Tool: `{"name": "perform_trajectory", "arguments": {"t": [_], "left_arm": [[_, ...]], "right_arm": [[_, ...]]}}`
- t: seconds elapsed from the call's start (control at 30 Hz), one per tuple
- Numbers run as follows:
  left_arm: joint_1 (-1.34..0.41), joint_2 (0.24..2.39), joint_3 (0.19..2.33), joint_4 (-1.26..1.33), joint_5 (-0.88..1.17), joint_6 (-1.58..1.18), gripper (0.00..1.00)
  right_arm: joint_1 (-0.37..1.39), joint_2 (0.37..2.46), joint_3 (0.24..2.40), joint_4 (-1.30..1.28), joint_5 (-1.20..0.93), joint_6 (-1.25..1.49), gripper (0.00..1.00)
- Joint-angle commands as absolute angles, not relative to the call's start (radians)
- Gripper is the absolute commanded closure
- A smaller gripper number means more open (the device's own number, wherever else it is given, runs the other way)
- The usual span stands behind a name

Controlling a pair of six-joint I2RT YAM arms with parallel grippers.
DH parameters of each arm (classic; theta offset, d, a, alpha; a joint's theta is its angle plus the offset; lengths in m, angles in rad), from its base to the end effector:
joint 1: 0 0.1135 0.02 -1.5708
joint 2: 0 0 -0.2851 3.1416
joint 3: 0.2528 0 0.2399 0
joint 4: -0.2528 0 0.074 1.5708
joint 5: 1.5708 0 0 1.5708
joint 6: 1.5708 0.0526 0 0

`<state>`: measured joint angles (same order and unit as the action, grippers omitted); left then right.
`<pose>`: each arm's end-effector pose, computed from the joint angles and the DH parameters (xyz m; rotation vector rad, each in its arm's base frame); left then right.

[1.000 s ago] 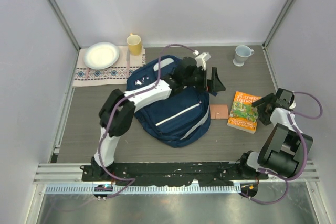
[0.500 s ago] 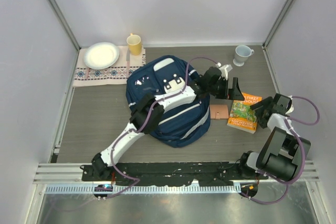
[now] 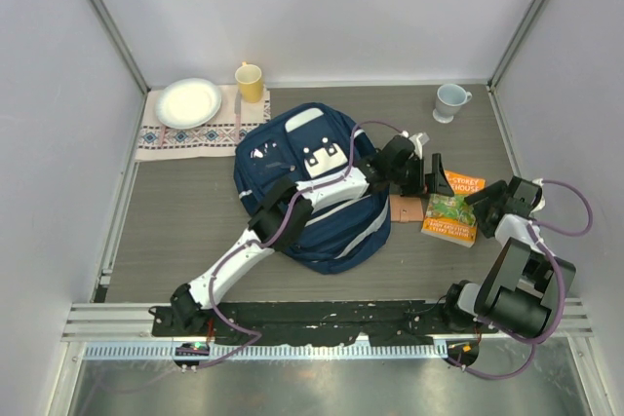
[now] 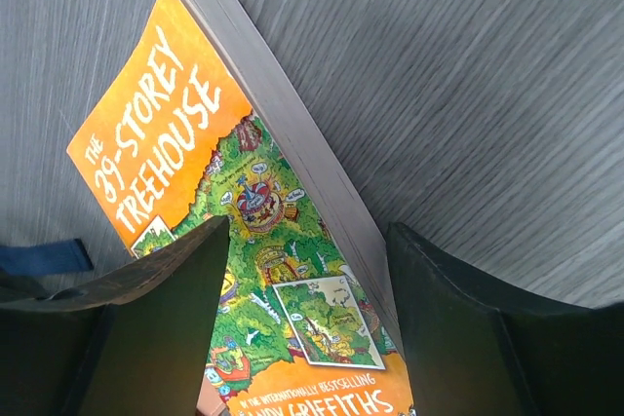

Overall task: Pack the student bag
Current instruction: Pick up the book from the center of the board.

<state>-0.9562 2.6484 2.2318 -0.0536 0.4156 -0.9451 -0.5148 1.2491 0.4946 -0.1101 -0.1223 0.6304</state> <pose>0.3382 -0.5161 0.1540 0.3225 2.3887 -1.4864 0.1965 -0.1038 0.1726 1.2738 2.0774 0.2008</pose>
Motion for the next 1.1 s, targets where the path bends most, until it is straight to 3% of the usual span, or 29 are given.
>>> {"name": "perform_trajectory", "arguments": {"t": [0.0, 0.33, 0.57, 0.7, 0.83, 1.07], "left_arm": [[-0.965, 2.700, 2.259, -0.005, 0.514, -1.017, 0.00], [-0.979, 2.689, 2.342, 0.015, 0.575, -1.009, 0.05], [-0.977, 2.688, 2.347, 0.008, 0.581, -1.005, 0.05], [-0.977, 2.686, 2.349, 0.017, 0.584, -1.009, 0.06], [-0.977, 2.688, 2.350, 0.026, 0.584, -1.015, 0.06], [-0.977, 2.698, 2.350, 0.055, 0.601, -1.040, 0.07]], "right_arm": [[-0.515, 1.242, 0.477, -0.074, -0.219, 0.626, 0.30], [-0.517, 1.192, 0.514, -0.090, -0.446, 0.620, 0.40], [-0.517, 1.152, 0.552, -0.158, -0.485, 0.578, 0.43], [-0.517, 1.177, 0.555, -0.162, -0.517, 0.574, 0.52], [-0.515, 1.201, 0.566, -0.187, -0.488, 0.563, 0.55], [-0.514, 1.252, 0.580, -0.215, -0.459, 0.548, 0.78]]}}
